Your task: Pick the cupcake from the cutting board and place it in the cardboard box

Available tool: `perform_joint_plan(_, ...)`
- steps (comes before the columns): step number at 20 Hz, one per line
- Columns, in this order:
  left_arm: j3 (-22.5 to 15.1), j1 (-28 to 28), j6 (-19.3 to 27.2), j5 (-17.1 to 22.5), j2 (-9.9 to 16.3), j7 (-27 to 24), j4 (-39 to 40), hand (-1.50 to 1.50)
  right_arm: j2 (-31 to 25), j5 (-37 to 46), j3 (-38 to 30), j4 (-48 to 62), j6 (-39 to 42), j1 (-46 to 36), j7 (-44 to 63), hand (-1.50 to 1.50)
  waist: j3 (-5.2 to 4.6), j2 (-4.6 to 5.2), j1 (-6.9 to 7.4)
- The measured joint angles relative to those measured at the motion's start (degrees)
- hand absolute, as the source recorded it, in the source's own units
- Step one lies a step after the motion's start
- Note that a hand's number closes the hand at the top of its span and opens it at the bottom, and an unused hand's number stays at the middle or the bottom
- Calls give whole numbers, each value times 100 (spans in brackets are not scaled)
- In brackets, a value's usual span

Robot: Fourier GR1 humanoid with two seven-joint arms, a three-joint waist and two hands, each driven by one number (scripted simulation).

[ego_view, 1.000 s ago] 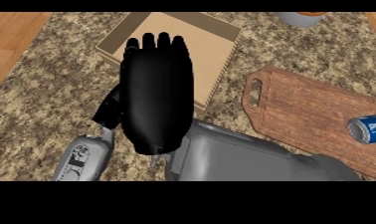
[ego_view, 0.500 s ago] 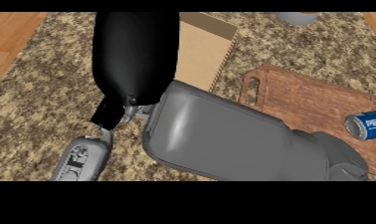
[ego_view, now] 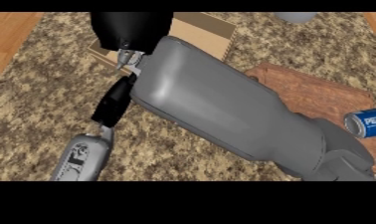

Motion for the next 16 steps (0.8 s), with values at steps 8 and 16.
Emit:
perform_joint_plan(8,-15,137,-32,8,17,-4,-157,0,18,-166,-35,1341,-352,-310,-229,150,3,23,5)
perform_joint_plan(16,26,53,-79,27,40,73,-202,0,34,-510,-61,2423,-968,-113,-569,150,6,69,40)
